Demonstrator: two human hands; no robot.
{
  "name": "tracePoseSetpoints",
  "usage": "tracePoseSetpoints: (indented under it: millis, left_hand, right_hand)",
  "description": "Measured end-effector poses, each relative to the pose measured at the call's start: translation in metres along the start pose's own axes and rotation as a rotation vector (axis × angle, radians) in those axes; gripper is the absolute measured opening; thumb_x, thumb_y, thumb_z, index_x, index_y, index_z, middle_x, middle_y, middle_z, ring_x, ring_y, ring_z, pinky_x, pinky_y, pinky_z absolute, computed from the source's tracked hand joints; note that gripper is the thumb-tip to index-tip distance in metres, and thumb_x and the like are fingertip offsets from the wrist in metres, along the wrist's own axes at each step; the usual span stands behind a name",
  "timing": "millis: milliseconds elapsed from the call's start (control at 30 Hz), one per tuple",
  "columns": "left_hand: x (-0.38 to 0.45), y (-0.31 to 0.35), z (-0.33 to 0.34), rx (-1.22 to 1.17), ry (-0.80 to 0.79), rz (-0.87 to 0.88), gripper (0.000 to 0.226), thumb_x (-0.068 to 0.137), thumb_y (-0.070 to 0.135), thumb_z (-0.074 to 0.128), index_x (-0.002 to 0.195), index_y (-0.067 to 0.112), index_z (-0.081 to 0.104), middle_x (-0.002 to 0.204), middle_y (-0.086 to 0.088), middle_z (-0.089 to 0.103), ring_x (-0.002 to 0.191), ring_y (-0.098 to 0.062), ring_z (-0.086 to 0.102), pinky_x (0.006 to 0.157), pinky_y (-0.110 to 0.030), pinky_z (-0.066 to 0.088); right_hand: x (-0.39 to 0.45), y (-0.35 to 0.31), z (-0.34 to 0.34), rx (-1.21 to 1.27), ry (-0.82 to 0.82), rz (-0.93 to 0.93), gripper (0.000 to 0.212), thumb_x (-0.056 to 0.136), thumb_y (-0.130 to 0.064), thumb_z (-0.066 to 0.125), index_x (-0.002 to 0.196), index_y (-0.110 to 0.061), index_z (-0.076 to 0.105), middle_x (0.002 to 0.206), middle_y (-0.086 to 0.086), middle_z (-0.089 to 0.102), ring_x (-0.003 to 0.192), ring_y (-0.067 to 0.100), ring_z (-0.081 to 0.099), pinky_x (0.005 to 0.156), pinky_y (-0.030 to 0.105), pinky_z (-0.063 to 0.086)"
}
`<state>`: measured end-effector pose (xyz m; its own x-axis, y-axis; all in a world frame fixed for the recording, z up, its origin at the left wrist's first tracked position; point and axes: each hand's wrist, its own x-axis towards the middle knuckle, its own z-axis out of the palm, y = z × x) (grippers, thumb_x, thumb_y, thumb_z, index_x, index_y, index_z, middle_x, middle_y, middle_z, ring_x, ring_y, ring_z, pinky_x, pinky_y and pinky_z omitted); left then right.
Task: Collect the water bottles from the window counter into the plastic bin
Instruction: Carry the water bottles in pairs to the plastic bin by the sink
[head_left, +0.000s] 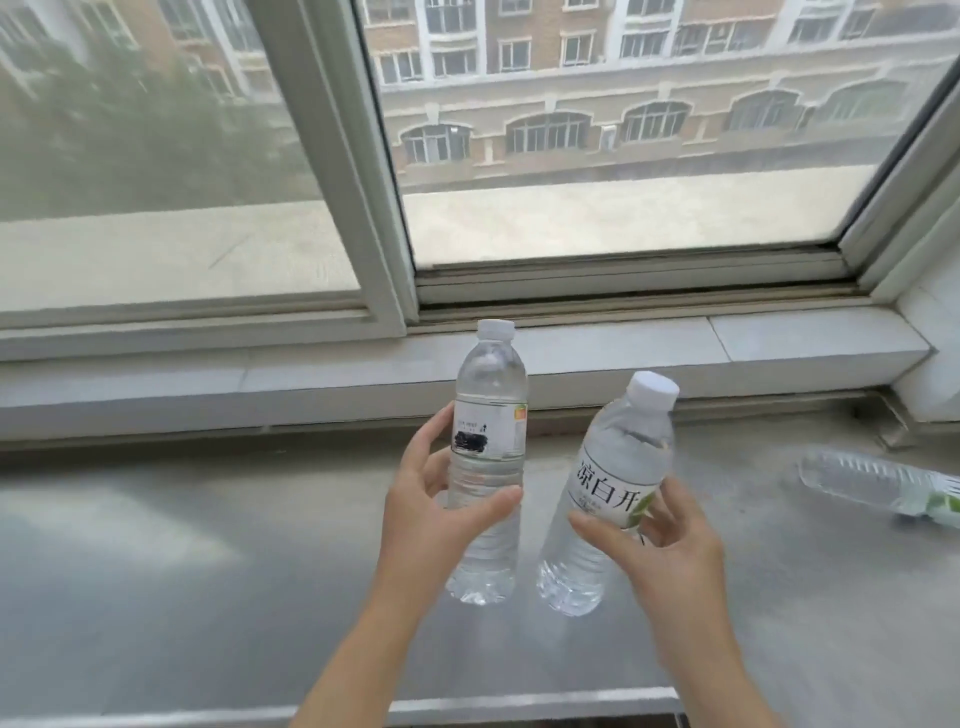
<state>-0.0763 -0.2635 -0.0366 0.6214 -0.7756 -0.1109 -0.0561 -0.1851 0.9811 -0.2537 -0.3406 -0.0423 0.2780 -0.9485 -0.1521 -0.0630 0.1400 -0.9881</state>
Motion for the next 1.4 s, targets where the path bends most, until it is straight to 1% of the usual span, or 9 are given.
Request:
tracePoseSetpoints:
  millis: [100, 267, 400, 500, 700, 833, 933, 1067, 1400]
  left_hand:
    - [-0.031, 0.003, -0.072, -0.021, 0.119, 0.041, 0.089, 0.061, 0.015, 0.093, 0.124, 0.061, 0.050, 0.112, 0.013, 0.072, 0.103, 0.005, 0.065, 0.081, -0.019, 0.051]
    - [-0.097, -0.008, -0.193, -0.045, 0.346, 0.069, 0.088, 0.058, 0.012, 0.094, 0.114, 0.066, 0.052, 0.111, 0.013, 0.073, 0.099, 0.006, 0.066, 0.071, -0.015, 0.055]
    - [-0.157, -0.021, -0.283, -0.077, 0.538, 0.057, 0.089, 0.049, 0.028, 0.099, 0.115, 0.066, 0.053, 0.116, 0.010, 0.073, 0.109, -0.001, 0.065, 0.093, -0.041, 0.055]
    - [-0.202, -0.032, -0.339, -0.071, 0.708, 0.078, 0.089, 0.044, 0.039, 0.094, 0.118, 0.065, 0.052, 0.113, 0.011, 0.075, 0.110, -0.011, 0.068, 0.094, -0.049, 0.055]
    - [-0.291, -0.047, -0.424, -0.111, 0.999, 0.093, 0.090, 0.049, 0.035, 0.095, 0.124, 0.058, 0.052, 0.115, 0.011, 0.073, 0.108, -0.011, 0.069, 0.096, -0.050, 0.053]
    - [-0.341, -0.061, -0.465, -0.171, 1.235, 0.062, 0.092, 0.047, 0.039, 0.094, 0.126, 0.058, 0.050, 0.119, 0.009, 0.072, 0.114, -0.014, 0.066, 0.098, -0.053, 0.051]
    - [-0.372, -0.072, -0.491, -0.185, 1.405, 0.048, 0.087, 0.045, 0.036, 0.092, 0.120, 0.061, 0.054, 0.116, 0.011, 0.073, 0.111, -0.011, 0.067, 0.098, -0.052, 0.052]
    - [-0.405, -0.086, -0.532, -0.182, 1.602, 0.019, 0.088, 0.044, 0.037, 0.093, 0.119, 0.061, 0.054, 0.120, 0.012, 0.071, 0.114, -0.013, 0.066, 0.099, -0.052, 0.051]
    - [-0.456, -0.102, -0.659, -0.148, 1.957, -0.030, 0.084, 0.043, 0.036, 0.091, 0.115, 0.062, 0.056, 0.115, 0.011, 0.073, 0.110, -0.010, 0.067, 0.096, -0.050, 0.053]
  right_hand:
    - [-0.031, -0.018, 0.061, 0.035, -0.141, -0.026, 0.057, 0.059, -0.003, 0.087, 0.106, -0.032, 0.069, 0.099, -0.004, 0.075, 0.094, 0.017, 0.069, 0.077, 0.032, 0.054]
    - [-0.094, -0.038, 0.171, 0.025, -0.364, -0.070, 0.070, 0.055, -0.003, 0.088, 0.112, -0.036, 0.066, 0.097, -0.008, 0.075, 0.090, 0.014, 0.070, 0.070, 0.023, 0.052]
    - [-0.156, -0.041, 0.256, 0.033, -0.510, -0.083, 0.085, 0.044, -0.012, 0.091, 0.119, -0.037, 0.057, 0.094, -0.005, 0.075, 0.086, 0.014, 0.071, 0.070, 0.028, 0.053]
    - [-0.202, -0.038, 0.313, 0.017, -0.663, -0.101, 0.081, 0.048, -0.007, 0.091, 0.113, -0.041, 0.055, 0.092, -0.005, 0.076, 0.083, 0.015, 0.072, 0.069, 0.028, 0.053]
    - [-0.286, -0.035, 0.408, -0.031, -0.962, -0.117, 0.093, 0.036, -0.025, 0.091, 0.121, -0.038, 0.054, 0.098, 0.004, 0.074, 0.092, 0.025, 0.069, 0.079, 0.042, 0.056]
    - [-0.336, -0.030, 0.469, -0.079, -1.182, -0.149, 0.079, 0.048, -0.003, 0.091, 0.105, -0.045, 0.056, 0.091, 0.002, 0.075, 0.084, 0.018, 0.071, 0.070, 0.031, 0.054]
    - [-0.374, -0.025, 0.513, -0.102, -1.353, -0.178, 0.077, 0.053, 0.003, 0.088, 0.106, -0.042, 0.057, 0.087, -0.003, 0.075, 0.074, 0.011, 0.071, 0.065, 0.027, 0.053]
    - [-0.426, -0.015, 0.574, -0.126, -1.554, -0.183, 0.078, 0.053, 0.000, 0.090, 0.112, -0.039, 0.058, 0.092, -0.001, 0.075, 0.081, 0.019, 0.073, 0.075, 0.044, 0.057]
    - [-0.554, -0.002, 0.728, -0.145, -1.940, -0.181, 0.077, 0.050, -0.015, 0.092, 0.112, -0.044, 0.058, 0.098, 0.000, 0.074, 0.095, 0.022, 0.069, 0.082, 0.054, 0.055]
